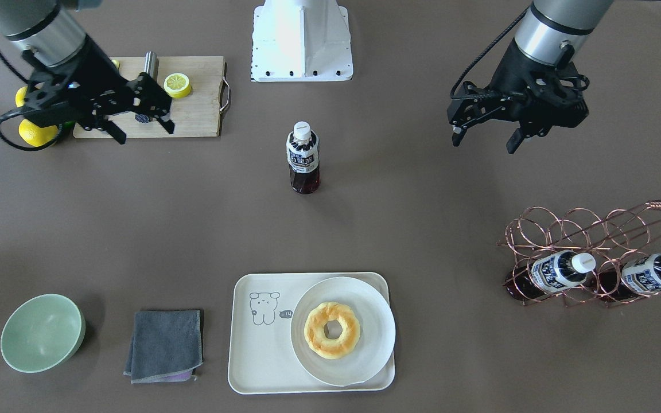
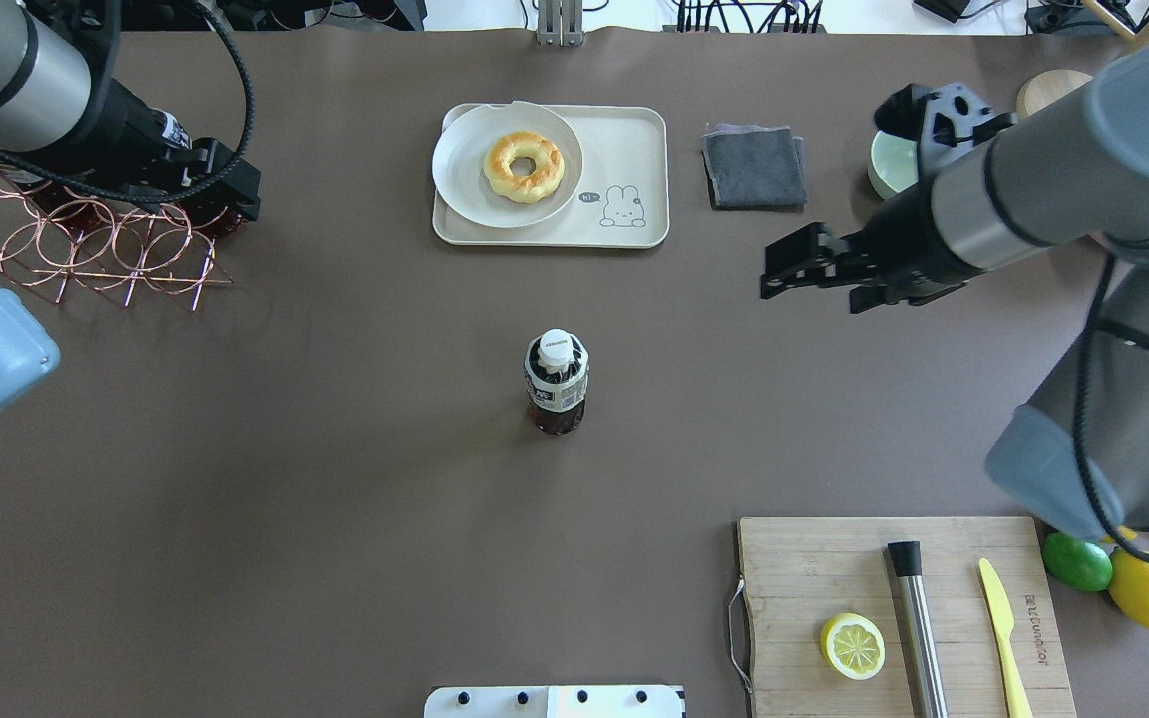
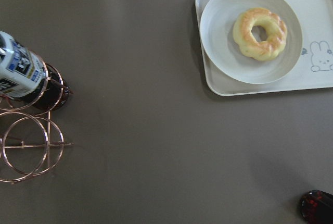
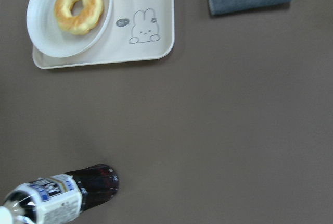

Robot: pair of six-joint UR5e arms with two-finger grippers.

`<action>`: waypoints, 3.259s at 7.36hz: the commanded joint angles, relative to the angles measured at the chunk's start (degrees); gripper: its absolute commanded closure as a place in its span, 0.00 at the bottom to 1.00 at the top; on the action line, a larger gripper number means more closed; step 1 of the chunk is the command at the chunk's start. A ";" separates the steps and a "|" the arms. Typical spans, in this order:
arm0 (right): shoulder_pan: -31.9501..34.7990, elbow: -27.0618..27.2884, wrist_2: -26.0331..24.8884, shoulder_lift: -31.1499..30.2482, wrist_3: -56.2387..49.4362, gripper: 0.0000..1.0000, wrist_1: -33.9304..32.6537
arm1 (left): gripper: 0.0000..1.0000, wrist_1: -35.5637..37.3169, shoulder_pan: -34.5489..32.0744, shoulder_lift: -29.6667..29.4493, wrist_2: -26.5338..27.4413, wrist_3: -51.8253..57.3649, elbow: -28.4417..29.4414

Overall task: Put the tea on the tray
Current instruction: 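Reach the right gripper to the standing bottle while the left arm retracts, then grasp the bottle with the right gripper and carry it onto the tray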

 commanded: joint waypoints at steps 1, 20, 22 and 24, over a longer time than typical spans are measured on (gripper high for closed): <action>-12.63 -0.63 -11.63 9.89 13.05 0.00 -3.06 | 0.04 -0.08 -5.83 6.39 -0.62 10.37 -0.16; -11.55 -14.78 -23.11 31.64 -2.20 1.00 -22.86 | 0.03 -0.34 -17.96 18.99 -3.78 28.93 -1.13; -5.14 -20.90 -19.24 33.29 -7.99 1.00 -21.81 | 0.03 -0.17 -23.76 22.76 -4.22 37.97 -0.25; -0.91 -30.73 -16.68 34.79 -10.74 1.00 -13.60 | 0.03 -0.34 -27.91 25.22 -11.94 43.71 2.39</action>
